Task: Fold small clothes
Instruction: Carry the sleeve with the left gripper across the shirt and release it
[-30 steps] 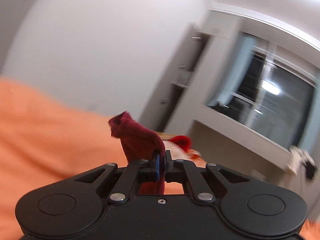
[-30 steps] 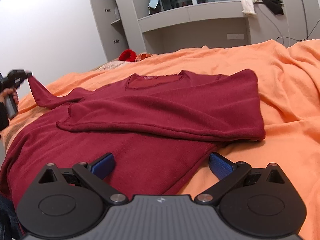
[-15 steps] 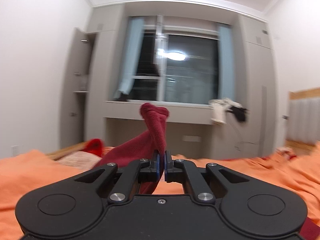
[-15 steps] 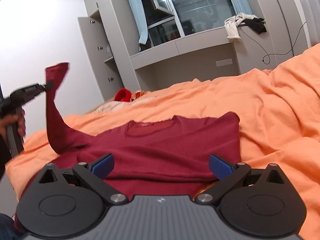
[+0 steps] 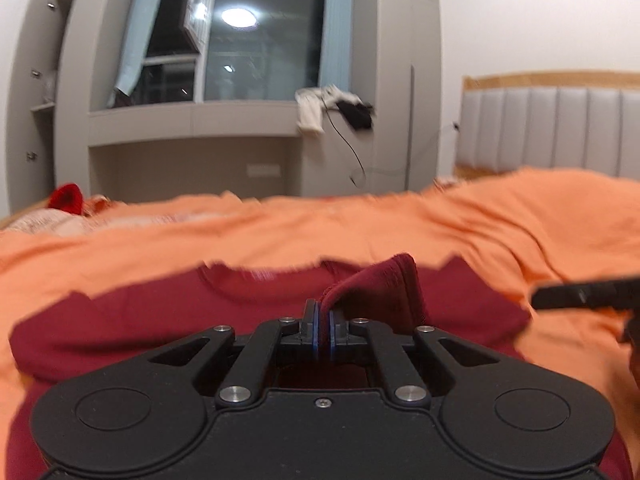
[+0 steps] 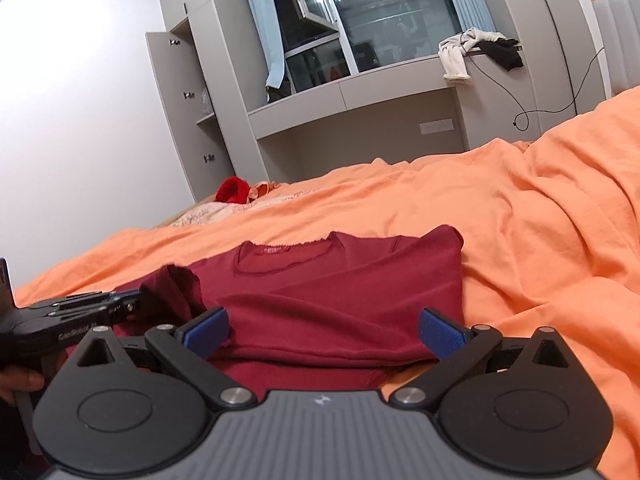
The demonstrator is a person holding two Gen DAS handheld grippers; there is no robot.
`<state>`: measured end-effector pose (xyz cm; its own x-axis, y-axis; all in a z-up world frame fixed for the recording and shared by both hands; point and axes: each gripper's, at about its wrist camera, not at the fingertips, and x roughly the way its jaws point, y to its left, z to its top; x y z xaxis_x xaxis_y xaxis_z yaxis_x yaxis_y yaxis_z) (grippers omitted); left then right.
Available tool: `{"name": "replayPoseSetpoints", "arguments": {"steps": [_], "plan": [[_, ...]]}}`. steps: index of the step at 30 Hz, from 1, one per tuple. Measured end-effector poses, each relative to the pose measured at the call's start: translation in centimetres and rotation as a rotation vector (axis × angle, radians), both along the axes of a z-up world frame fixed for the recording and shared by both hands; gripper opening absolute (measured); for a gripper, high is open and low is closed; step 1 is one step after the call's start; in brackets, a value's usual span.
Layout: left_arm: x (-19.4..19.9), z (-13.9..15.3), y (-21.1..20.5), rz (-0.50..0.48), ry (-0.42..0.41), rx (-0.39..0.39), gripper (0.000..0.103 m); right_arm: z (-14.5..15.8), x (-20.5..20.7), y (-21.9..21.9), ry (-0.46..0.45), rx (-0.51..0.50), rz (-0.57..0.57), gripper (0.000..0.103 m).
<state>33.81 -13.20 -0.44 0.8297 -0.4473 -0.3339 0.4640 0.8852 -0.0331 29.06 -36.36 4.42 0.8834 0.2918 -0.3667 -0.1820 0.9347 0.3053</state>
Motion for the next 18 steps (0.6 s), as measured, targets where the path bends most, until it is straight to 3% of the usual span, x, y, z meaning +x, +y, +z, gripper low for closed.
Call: {"name": "replayPoseSetpoints", "arguments": {"steps": [6, 8, 13, 15, 18], "plan": [[0.2, 0.0, 3.8, -0.071, 0.082, -0.05, 0.019, -0.9, 0.8, 1.1, 0.026, -0.039, 0.002, 0.103], [-0.1, 0.5, 4.2, -0.099, 0.098, -0.031, 0.03, -1.1, 1.1, 1.5, 0.034, -0.053, 0.004, 0.103], [-1.6, 2.6, 5.2, -0.18, 0.073, -0.033, 0.069, -1.1, 1.6, 2.6, 0.023, -0.096, 0.011, 0.103], [-2.1, 3.5, 6.3, -0.186, 0.055, -0.055, 0.075, -0.8, 1.9, 3.1, 0.001, -0.115, 0.008, 0.103], [-2.0, 5.0, 8.4, -0.102, 0.015, -0.086, 0.082, -0.2, 2.6, 4.3, -0.032, -0.154, 0.009, 0.103]]}}
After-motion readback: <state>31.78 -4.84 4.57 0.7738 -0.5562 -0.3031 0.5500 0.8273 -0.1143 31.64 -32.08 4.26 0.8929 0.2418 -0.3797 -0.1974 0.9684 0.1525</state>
